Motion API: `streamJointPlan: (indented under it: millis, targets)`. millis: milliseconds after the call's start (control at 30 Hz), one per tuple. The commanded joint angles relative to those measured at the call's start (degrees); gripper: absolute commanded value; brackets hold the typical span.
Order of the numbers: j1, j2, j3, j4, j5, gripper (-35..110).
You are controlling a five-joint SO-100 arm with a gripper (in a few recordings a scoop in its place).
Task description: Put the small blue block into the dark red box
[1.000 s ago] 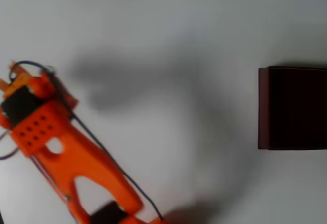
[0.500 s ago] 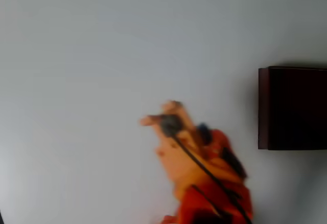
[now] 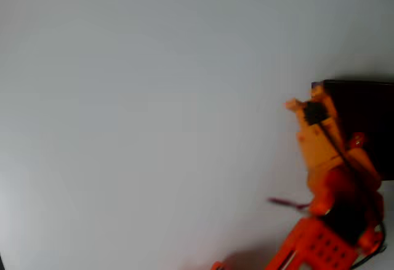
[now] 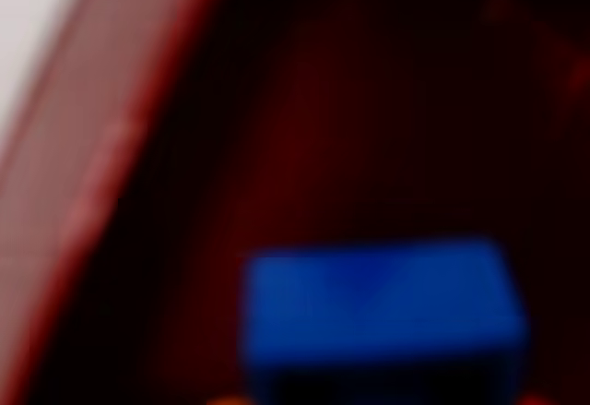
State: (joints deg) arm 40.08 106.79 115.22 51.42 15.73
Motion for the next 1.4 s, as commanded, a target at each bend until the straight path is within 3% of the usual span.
streamJointPlan:
  millis: [0, 100, 233, 400, 633, 800, 1100, 1367]
  targets:
    - [3.0, -11.6, -9.9, -0.9, 0.1, 3]
    - [3.8, -16.9, -13.4, 1.1, -0.4, 17]
    - [3.1, -12.9, -9.1, 1.1, -1.2, 18]
    - [-2.0, 4.5, 1.8, 3.7, -3.4, 17]
    - [-19.1, 40.2, 16.2, 17.7, -7.0, 3]
    - [-37.0, 62.5, 28.9, 20.5, -8.9, 0]
    - [-60.1, 85.5, 44.8, 26.5, -19.7, 0]
    - [-66.5, 85.5, 56.3, 25.4, -21.0, 0]
